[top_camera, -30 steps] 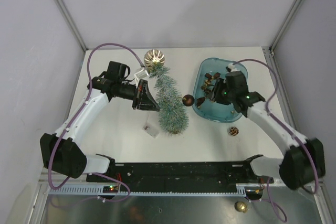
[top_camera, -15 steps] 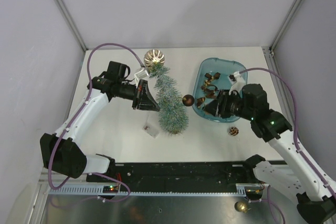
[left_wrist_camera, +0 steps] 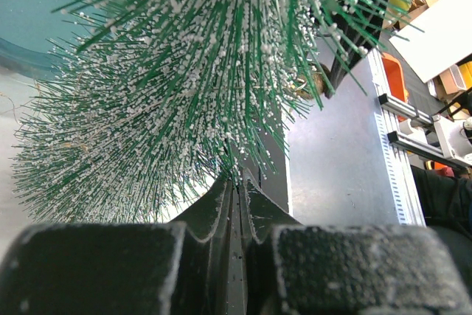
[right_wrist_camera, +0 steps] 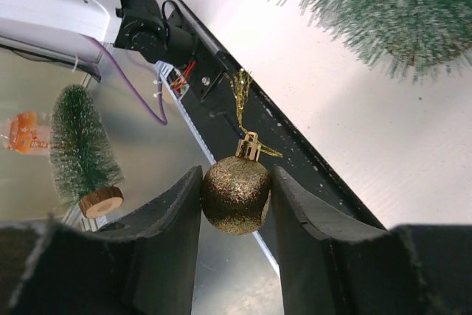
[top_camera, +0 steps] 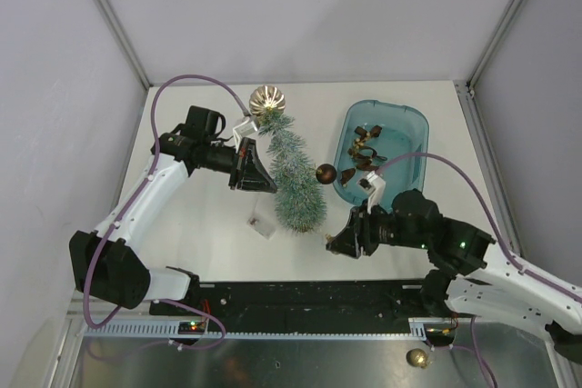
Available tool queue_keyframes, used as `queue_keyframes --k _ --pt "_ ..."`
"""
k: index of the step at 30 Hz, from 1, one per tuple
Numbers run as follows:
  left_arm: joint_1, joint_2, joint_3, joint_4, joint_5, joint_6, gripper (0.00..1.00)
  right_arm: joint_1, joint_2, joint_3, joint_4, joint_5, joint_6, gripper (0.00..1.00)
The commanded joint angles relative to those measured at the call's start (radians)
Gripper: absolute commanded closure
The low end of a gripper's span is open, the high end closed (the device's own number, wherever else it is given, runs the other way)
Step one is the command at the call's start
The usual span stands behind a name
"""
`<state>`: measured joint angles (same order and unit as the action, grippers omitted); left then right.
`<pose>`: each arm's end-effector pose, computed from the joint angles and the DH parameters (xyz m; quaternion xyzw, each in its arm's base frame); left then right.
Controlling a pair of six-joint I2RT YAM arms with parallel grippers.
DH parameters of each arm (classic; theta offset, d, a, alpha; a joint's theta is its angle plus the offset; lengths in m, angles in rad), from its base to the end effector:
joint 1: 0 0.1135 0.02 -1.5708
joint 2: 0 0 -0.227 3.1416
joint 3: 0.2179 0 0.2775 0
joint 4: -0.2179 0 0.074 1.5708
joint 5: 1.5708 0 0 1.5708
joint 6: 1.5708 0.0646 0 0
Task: Decorate the small christmas tree
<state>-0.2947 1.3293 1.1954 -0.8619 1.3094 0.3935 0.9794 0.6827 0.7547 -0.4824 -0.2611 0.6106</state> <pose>0.2609 -0.1444 0.2811 0.4192 0.6578 -0.5721 0.2535 0.1171 0.2043 0.2816 -0.2222 0.8021 0.4642 0.3029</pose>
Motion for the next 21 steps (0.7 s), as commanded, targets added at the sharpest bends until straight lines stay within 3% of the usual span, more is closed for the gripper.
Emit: queue_keyframes --k 1,10,21 --pt "-0.006 -0.013 0.025 0.007 0.022 0.009 0.90 0.111 0.039 -0.018 0.171 0.123 0.024 0.56" --pt "-0.006 -0.024 0.026 0.007 0.017 0.002 0.90 0.093 0.223 0.041 0.332 0.111 -0.061 0.57" --pt "-0.006 -0.019 0.022 0.006 0.022 0.008 0.90 0.004 0.145 0.082 0.320 0.197 -0.115 0.58"
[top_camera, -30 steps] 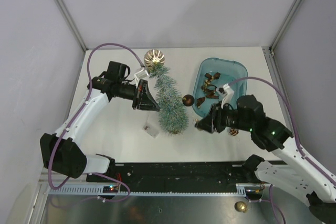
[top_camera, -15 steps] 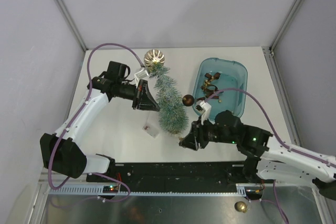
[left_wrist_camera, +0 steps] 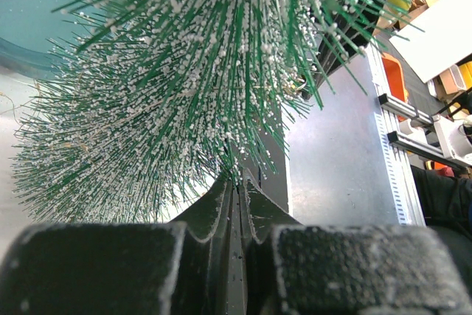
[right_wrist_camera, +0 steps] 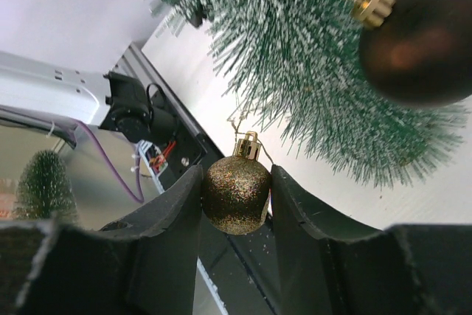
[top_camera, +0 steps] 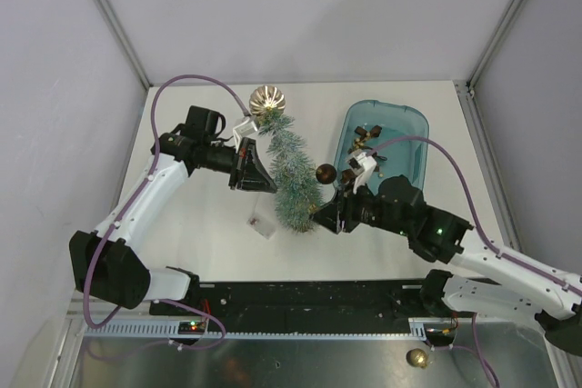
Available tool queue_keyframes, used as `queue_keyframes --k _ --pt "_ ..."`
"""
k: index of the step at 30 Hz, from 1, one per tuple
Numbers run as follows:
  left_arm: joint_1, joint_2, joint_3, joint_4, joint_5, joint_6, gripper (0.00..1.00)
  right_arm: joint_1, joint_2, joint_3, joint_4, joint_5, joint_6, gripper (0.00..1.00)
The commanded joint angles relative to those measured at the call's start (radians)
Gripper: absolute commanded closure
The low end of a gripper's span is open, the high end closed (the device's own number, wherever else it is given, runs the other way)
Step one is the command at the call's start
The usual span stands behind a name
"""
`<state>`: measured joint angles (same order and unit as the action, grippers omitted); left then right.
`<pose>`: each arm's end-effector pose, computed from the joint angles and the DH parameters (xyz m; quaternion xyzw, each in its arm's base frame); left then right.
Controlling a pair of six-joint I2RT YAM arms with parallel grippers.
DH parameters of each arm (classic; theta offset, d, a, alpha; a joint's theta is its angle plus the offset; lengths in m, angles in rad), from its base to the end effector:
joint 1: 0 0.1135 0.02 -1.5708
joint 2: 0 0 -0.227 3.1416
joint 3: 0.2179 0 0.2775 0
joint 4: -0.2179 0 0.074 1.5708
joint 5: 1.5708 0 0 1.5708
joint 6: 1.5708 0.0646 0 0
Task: Decorate the small christmas tree
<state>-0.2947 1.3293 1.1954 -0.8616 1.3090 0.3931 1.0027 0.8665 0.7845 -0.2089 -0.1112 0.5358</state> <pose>0.2609 -0.1444 0.2811 0.4191 0.6580 -0.5720 0.2535 0.1448 0.2402 0.2844 -0.2176 0.7715 0.4468 0.3973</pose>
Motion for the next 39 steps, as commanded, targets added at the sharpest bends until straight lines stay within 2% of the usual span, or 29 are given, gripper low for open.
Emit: queue_keyframes --k 1,14,22,30,39 --pt "-0.007 -0.019 0.021 0.006 0.023 0.009 0.90 -0.025 -0.040 0.053 0.047 0.048 -0.042 0.58" --pt "-0.007 -0.019 0.022 0.007 0.023 0.009 0.90 -0.041 -0.044 0.060 0.142 -0.096 -0.035 0.59" --pt "-0.006 -0.020 0.025 0.006 0.025 0.009 0.90 -0.065 -0.074 0.068 0.145 -0.165 -0.015 0.59" --pt "-0.006 -0.024 0.026 0.007 0.025 0.006 0.90 -0.070 -0.032 0.067 0.151 -0.213 -0.014 0.59" --pt "-0.006 -0.026 0.028 0.007 0.024 0.005 0.90 -0.064 0.006 0.058 0.106 -0.135 -0.013 0.60"
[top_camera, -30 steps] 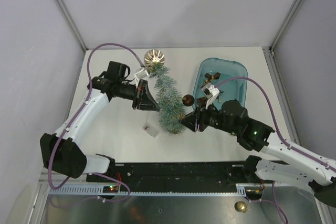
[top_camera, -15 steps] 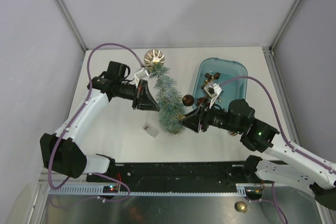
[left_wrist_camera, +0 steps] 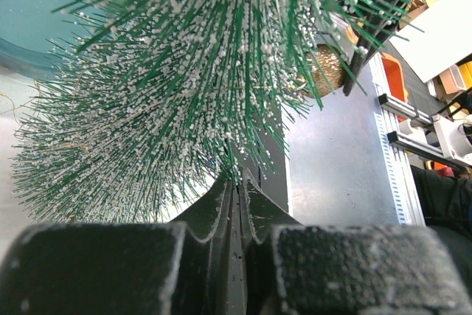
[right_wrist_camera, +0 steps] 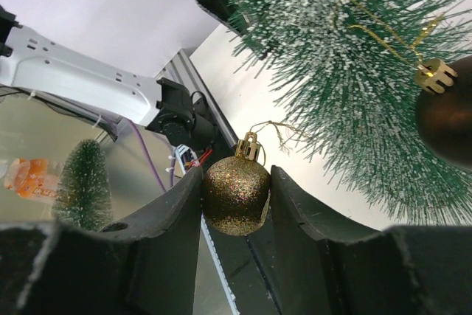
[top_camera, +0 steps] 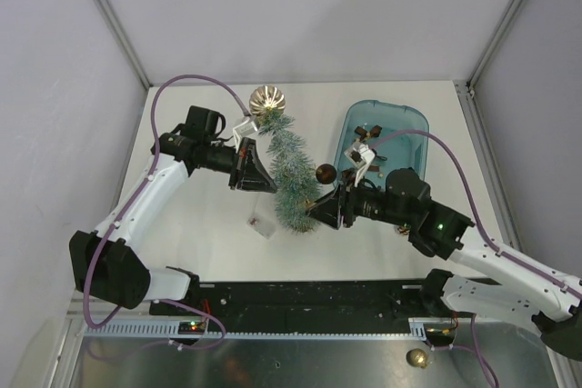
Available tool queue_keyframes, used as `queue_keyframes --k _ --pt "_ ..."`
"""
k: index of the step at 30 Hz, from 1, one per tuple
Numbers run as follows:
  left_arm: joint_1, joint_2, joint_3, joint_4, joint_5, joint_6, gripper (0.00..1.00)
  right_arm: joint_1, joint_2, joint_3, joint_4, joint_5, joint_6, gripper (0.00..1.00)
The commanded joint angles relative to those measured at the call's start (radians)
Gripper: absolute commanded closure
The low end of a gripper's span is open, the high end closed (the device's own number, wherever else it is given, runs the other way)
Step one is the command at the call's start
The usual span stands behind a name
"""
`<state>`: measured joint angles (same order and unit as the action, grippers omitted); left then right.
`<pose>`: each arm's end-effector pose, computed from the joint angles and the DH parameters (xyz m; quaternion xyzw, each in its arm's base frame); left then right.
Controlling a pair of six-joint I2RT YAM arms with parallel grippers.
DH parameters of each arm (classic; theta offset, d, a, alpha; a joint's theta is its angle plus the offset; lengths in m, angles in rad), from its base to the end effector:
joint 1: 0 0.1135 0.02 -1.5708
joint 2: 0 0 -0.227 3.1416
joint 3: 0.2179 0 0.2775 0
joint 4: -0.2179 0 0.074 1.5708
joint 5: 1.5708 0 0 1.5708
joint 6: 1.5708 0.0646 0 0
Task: Decorate the small christmas tree
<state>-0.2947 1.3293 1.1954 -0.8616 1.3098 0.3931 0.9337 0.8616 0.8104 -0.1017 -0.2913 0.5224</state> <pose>0.2609 -0.1444 0.2811 0.4191 0.6577 -0.5723 0.2535 0.1517 0.2362 0.3111 -0.2458 0.7159 0.5109 0.4075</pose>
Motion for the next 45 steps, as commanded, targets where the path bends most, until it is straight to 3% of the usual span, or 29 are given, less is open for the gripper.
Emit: queue_keyframes --k 1,21,38,45 --pt "-0.006 -0.026 0.027 0.006 0.023 0.005 0.90 0.009 0.013 0.029 -0.003 0.056 0.000 0.60" --pt "-0.006 -0.024 0.021 0.006 0.022 0.010 0.91 0.137 -0.007 -0.074 0.009 0.364 0.015 0.65" --pt "-0.006 -0.023 0.021 0.006 0.019 0.009 0.91 0.206 -0.038 -0.138 0.000 0.412 0.051 0.65" --pt "-0.006 -0.025 0.020 0.006 0.022 0.008 0.91 0.180 -0.054 -0.149 0.058 0.432 0.023 0.64"
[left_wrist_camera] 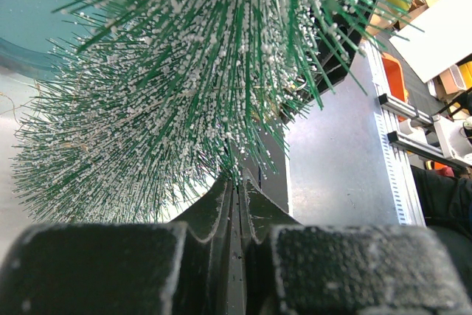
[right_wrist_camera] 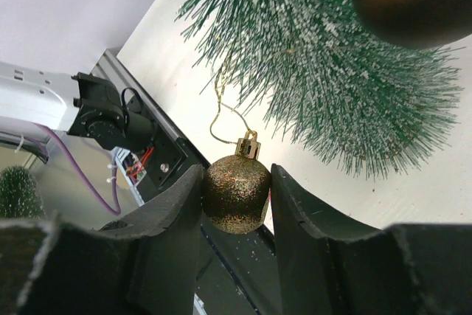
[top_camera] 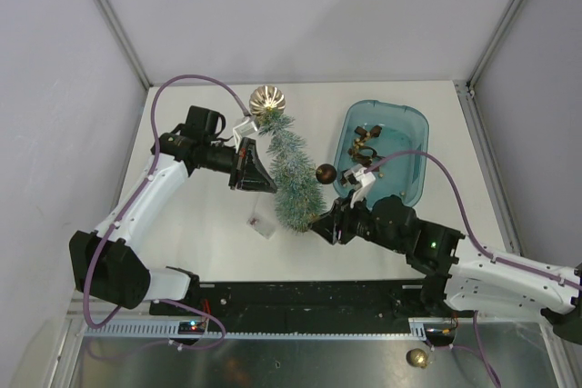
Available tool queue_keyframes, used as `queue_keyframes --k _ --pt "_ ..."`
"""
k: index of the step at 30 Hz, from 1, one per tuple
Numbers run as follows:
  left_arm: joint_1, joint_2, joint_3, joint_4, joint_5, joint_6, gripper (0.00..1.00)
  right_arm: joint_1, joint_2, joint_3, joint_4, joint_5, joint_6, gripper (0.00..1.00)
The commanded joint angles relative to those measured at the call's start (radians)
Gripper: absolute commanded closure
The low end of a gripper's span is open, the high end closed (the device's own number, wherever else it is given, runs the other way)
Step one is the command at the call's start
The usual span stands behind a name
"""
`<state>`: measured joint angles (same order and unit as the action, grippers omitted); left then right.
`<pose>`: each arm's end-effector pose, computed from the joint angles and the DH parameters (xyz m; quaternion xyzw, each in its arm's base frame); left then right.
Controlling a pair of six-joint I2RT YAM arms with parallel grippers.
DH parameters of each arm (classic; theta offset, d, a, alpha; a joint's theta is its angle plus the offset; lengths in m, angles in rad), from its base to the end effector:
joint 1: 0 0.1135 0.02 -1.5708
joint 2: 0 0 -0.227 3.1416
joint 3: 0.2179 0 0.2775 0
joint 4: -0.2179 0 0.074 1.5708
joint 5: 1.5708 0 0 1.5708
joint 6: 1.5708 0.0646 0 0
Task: Decorate the small christmas tree
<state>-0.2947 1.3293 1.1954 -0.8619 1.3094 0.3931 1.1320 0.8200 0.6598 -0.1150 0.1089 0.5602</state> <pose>0.2609 -0.1444 0.2811 0.4190 0.6579 -0.5722 0.2534 0.1233 0.2461 0.2579 -0.1930 0.7732 0.4224 0.4319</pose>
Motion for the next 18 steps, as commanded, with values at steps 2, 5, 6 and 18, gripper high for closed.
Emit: queue_keyframes --k 2,5,6,18 --pt "-0.007 -0.029 0.019 0.006 0.020 0.008 0.91 -0.038 -0.006 0.003 0.086 0.031 -0.020 0.64" --pt "-0.006 -0.034 0.018 0.007 0.019 0.009 0.91 -0.046 -0.003 -0.001 0.085 0.064 -0.029 0.64" --pt "-0.006 -0.033 0.018 0.007 0.019 0.009 0.91 -0.047 -0.002 -0.001 0.088 0.074 -0.032 0.64" --pt "-0.006 -0.029 0.027 0.008 0.018 0.006 0.91 -0.031 0.011 0.000 0.188 0.125 -0.047 0.64"
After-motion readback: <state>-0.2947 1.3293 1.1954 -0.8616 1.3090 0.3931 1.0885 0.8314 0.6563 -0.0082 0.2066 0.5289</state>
